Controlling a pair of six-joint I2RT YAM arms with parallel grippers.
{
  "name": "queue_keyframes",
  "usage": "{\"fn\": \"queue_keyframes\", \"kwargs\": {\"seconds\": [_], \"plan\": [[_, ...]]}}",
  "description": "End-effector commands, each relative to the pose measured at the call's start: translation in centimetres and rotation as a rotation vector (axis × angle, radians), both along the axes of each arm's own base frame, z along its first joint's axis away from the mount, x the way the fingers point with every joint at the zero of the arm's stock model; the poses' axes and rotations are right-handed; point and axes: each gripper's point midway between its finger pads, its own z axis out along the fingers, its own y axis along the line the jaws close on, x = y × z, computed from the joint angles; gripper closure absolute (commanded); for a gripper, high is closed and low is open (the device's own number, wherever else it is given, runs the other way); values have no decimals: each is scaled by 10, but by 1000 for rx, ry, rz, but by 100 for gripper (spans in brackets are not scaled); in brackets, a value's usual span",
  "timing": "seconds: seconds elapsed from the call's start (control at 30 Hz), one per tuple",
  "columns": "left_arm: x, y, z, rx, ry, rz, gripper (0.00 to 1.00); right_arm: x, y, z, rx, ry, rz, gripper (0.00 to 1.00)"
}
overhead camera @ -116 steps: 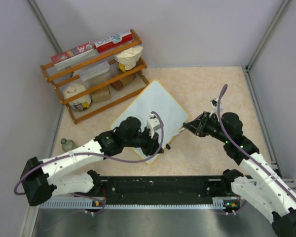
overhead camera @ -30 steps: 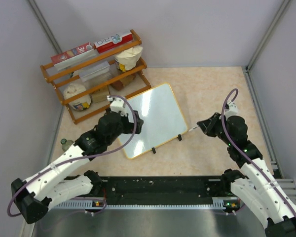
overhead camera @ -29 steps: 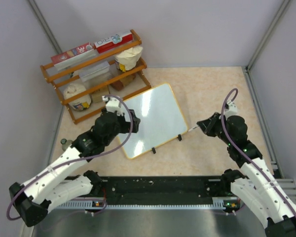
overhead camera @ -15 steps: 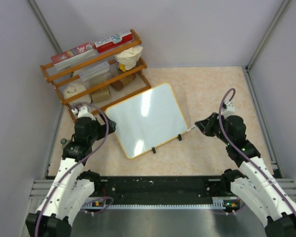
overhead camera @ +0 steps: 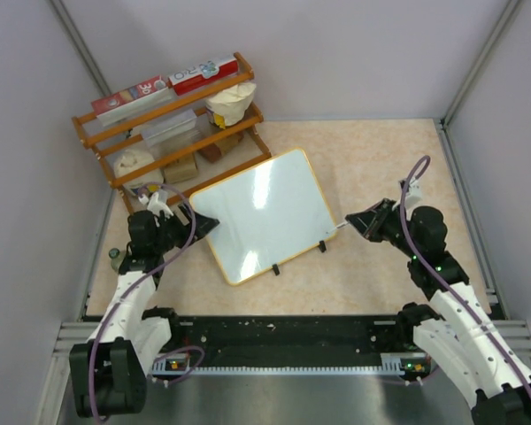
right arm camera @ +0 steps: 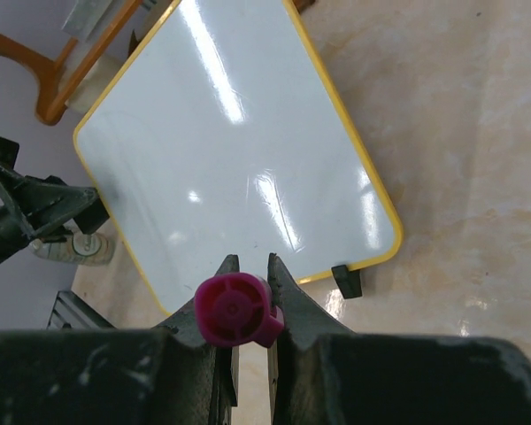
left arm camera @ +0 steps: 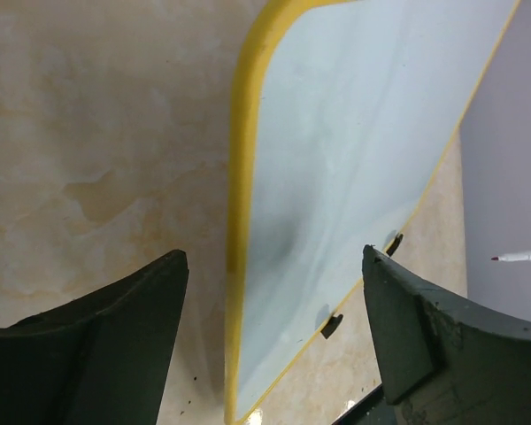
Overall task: Write a sentence on the whiteboard
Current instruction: Move the whiteboard to the center of the board.
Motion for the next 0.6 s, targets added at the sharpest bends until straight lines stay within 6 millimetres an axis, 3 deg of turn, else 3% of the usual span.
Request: {"fn": "queue_keyframes", "kwargs": {"seconds": [0.0, 0.07, 0.1, 0.17, 0.2, 0.3, 0.43, 0.57], "plan": [[8, -12, 25, -22, -153, -101, 20, 3, 3, 25, 59, -75, 17, 100], [7, -16, 24, -25, -165, -139, 27, 4, 3, 26, 65, -76, 16, 100], [7, -17, 22, -27, -159, -150, 39, 4, 3, 26, 65, -76, 16, 100], [8, -19, 13, -28, -126, -179, 49, 4, 2, 26, 67, -77, 10, 100], [8, -21, 10, -35, -119, -191, 61, 4, 1, 26, 68, -80, 9, 100], [9, -23, 0, -47, -109, -212, 71, 3, 1, 28, 75, -85, 6, 100], [9, -23, -7, -18, -112, -228, 95, 2, -1, 29, 76, -95, 1, 100], [6, -25, -11, -5, -121, -254, 100, 0, -1, 33, 80, -104, 1, 100]]}}
